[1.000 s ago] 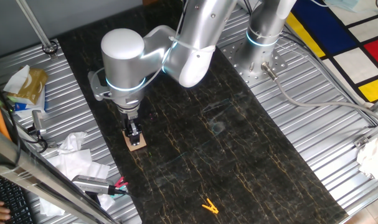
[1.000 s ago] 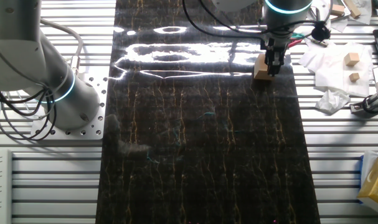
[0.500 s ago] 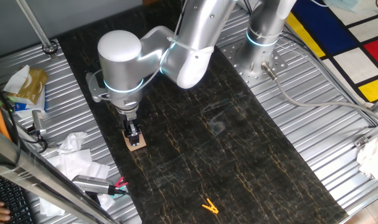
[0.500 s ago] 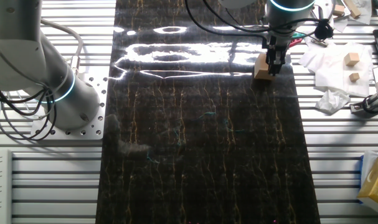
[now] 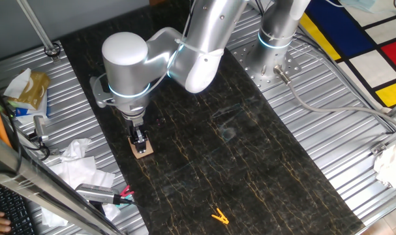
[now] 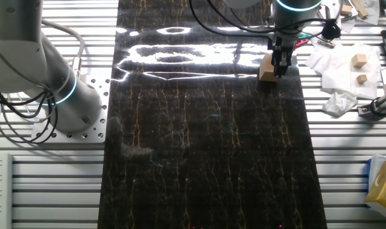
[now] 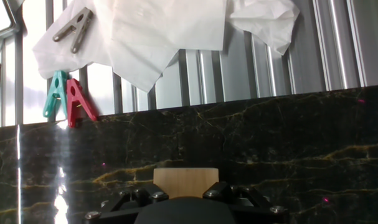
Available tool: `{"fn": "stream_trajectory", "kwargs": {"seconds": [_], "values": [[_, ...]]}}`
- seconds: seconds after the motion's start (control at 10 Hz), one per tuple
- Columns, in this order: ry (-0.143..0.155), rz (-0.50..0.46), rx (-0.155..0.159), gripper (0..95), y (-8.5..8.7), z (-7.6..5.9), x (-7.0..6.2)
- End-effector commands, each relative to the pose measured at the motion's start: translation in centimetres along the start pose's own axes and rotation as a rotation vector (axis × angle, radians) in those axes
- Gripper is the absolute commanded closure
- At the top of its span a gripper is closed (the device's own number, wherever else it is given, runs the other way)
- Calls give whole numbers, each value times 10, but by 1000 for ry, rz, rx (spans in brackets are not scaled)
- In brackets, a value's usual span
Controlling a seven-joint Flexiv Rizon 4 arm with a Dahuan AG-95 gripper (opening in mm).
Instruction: Hold a small block with the gripper and sweep it from left to right on the table
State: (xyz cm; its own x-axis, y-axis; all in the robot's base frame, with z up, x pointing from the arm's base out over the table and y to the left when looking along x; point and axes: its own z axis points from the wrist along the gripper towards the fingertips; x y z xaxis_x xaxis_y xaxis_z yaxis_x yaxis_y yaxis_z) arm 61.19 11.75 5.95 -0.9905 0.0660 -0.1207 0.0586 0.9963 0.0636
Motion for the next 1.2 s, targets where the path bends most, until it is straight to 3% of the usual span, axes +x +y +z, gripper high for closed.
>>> {"fn": "stream_trajectory", "kwargs": {"seconds": [0.1, 1.2], "values": [[-2, -25, 30, 950, 0, 0, -1], [2, -111, 36, 950, 0, 0, -1]]}}
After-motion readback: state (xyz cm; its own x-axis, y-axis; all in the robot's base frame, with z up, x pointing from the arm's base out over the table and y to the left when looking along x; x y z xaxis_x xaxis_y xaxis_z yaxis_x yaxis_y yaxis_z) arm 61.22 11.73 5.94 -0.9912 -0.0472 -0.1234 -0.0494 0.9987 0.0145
